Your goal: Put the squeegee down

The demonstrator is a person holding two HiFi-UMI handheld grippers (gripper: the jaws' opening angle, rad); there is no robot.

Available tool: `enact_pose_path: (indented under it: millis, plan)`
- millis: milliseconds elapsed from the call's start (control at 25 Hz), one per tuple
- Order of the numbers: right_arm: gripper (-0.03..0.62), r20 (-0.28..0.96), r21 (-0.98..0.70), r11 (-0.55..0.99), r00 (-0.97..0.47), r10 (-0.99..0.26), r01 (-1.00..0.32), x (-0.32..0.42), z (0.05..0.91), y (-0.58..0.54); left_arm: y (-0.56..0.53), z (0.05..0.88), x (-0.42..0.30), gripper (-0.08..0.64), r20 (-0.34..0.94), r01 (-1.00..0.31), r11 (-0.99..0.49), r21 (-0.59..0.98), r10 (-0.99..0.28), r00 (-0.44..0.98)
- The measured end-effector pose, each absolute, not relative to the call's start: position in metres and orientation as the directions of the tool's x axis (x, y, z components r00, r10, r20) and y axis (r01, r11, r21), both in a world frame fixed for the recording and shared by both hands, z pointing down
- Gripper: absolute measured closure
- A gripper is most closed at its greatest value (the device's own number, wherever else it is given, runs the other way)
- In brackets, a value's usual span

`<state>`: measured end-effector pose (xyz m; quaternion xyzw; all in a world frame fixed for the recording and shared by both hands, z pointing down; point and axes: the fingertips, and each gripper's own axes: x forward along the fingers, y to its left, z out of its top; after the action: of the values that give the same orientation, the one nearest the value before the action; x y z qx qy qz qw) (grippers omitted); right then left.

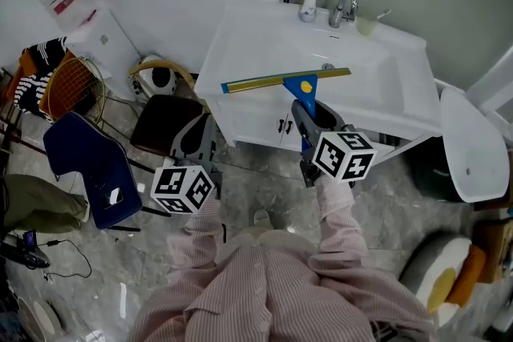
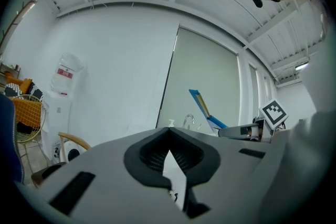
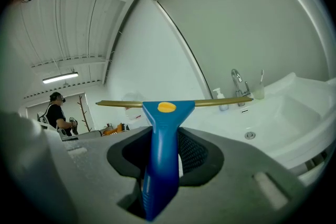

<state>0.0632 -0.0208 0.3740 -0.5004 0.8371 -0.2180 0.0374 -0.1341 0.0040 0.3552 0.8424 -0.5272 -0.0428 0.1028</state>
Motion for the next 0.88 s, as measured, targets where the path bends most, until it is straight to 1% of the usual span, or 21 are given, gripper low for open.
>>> enact_pose_path:
  millis: [520,880]
  plan:
    - [0.457,0.188,-0.416,0.376,-0.483,-0.855,-0.828,0.042,0.386,-0.081,-0.056,0.373,-0.155,0.558,0.057,-0.868,-0.419,0.266,-0.892,0.448]
    - [0.457,0.200,-0.443,0.382,-0.505,-0.840,-0.811,0.025,0.399,-0.153,-0.114,0.385,-0.181,0.558,0.083,-0.893,-0.360,0.269,-0.915,0.394]
